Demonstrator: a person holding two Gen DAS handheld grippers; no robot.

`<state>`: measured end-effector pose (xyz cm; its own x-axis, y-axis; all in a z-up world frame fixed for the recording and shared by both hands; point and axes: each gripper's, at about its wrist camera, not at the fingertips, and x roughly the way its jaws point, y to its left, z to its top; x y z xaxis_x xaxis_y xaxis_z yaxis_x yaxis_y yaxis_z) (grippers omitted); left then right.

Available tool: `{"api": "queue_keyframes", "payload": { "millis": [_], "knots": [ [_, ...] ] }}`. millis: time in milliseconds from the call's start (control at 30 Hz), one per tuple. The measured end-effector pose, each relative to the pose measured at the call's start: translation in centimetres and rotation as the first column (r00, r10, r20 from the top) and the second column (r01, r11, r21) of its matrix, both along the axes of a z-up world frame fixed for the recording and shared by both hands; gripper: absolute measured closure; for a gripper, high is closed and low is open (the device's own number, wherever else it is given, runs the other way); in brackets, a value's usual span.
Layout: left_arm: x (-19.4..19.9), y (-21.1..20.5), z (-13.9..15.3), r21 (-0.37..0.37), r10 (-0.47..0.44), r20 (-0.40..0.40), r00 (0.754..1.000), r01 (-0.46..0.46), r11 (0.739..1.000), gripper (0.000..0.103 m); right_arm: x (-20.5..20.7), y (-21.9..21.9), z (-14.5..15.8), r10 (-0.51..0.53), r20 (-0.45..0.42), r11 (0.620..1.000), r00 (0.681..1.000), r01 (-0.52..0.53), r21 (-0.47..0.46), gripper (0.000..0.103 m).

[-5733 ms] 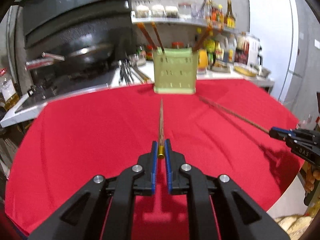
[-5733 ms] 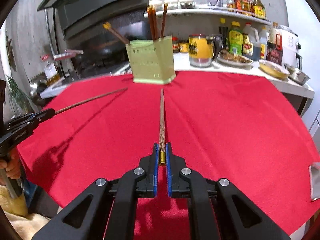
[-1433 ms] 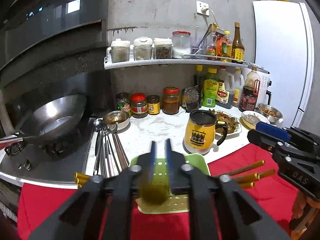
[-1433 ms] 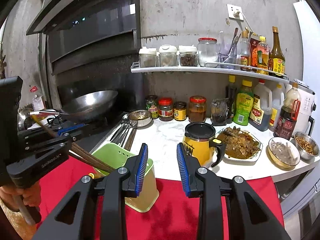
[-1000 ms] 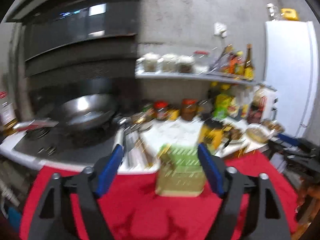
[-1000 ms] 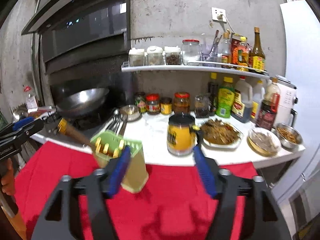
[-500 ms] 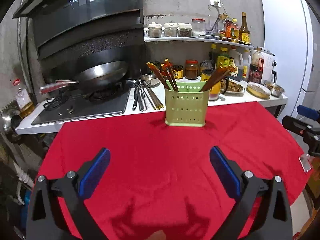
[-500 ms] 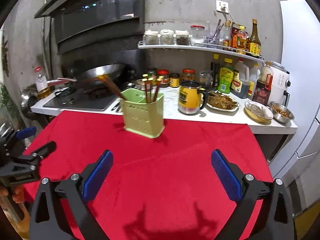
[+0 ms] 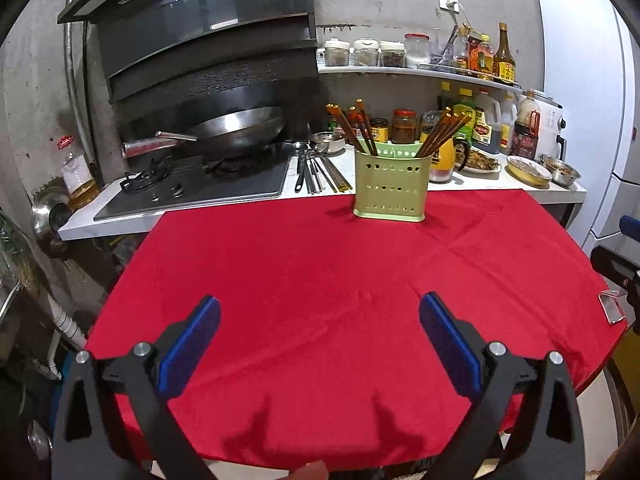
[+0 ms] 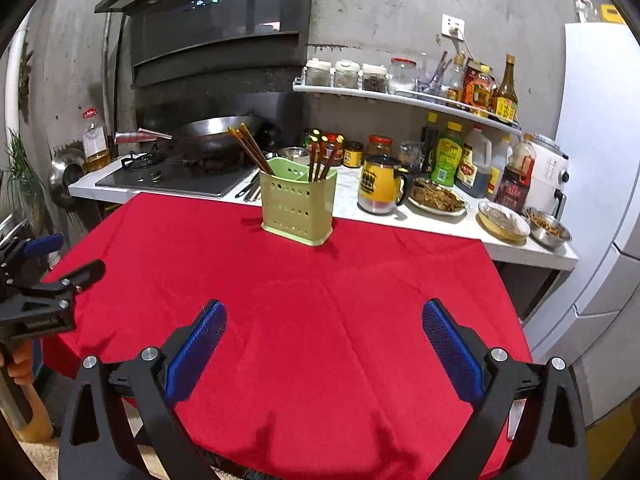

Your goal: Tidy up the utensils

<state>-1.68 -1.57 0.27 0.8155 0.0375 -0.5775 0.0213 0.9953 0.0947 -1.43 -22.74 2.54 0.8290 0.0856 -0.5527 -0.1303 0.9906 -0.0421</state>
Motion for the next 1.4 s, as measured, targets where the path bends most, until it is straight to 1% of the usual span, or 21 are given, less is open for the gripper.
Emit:
{"api": "queue_keyframes", "payload": {
  "millis": [167,533,1400],
  "knots": [
    [0.1,0.2,0.1,-0.002,0.006,-0.002,1.0,-0.006,1.0,0.006,0.0,-0.8,-0.1,-0.025,0.0,1.0,1.0,0.025,0.019,0.006],
    [0.2,-0.3,0.4,0.01,-0.005,0.007,1.0,0.005,1.0,0.006,0.2,-1.3,-0.5,-0.029,-0.007,0.999,1.0,0.03,0.03,0.006],
    [0.8,0.0,0.4,0.006,0.0,0.001,1.0,0.0,1.0,0.006,0.7,-1.7,-1.0,-0.035,-0.012,0.999,0.999,0.035,0.034,0.006]
  ]
}}
